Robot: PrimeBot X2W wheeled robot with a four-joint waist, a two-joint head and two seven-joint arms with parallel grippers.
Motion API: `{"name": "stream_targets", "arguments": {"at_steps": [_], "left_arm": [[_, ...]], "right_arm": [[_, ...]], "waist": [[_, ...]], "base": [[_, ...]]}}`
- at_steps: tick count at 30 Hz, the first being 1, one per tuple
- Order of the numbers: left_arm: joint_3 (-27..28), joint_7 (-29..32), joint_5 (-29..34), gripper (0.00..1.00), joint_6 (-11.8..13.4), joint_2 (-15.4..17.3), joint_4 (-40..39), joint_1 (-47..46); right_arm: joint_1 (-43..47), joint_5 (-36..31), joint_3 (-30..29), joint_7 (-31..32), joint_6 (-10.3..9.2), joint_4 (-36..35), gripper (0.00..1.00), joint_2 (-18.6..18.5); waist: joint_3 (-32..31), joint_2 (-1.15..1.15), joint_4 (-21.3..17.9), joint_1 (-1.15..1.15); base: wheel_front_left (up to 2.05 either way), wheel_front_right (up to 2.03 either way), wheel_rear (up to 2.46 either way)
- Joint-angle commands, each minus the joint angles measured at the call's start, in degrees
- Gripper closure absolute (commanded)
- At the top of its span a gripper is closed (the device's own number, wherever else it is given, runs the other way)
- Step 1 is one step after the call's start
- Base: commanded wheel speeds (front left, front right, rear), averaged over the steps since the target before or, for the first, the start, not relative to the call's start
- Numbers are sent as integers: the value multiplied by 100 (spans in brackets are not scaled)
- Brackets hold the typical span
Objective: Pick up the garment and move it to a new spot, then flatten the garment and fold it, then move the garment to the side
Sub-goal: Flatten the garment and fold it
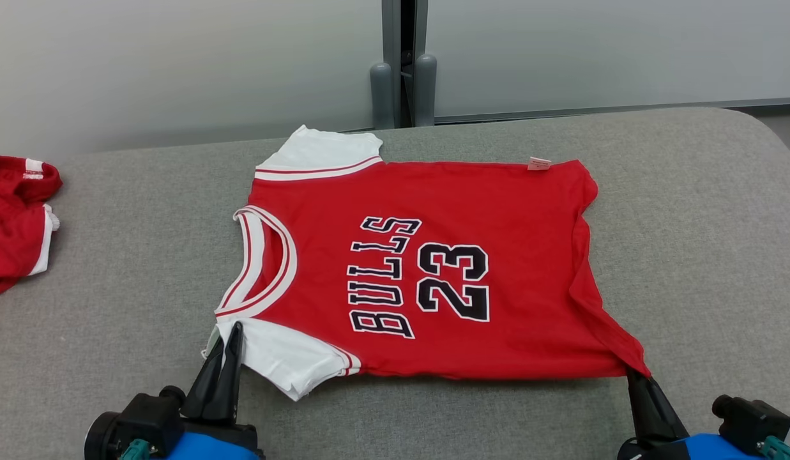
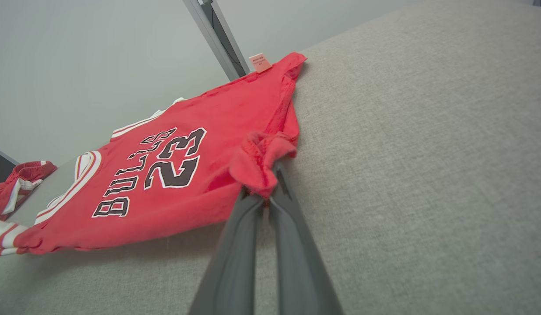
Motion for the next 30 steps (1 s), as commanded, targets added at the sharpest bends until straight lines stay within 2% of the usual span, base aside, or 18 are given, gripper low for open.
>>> {"name": "stream_targets", "arguments": {"at_steps": [1, 16, 29, 30], "left_arm": [[45, 3, 47, 100, -8, 36, 21, -115], [-157, 3, 214, 100, -87, 215, 794, -1305], [-367, 3, 169, 100, -102, 486, 1716, -2485], [-365, 3, 159, 100, -102, 498, 1759, -2548]], "right_arm": [[-69, 24, 12, -8, -2, -37, 100, -18], [-1008, 138, 146, 262, -2, 411, 100, -230], [-2318, 248, 478, 107, -2, 1335, 100, -453], [-2405, 239, 505, 69, -2, 1409, 95, -466]], "waist": [[12, 0, -18, 0], [415, 0, -78, 0], [976, 0, -234, 0], [1007, 0, -232, 0]], "base": [[0, 0, 0], [0, 0, 0], [0, 0, 0], [0, 0, 0]]}}
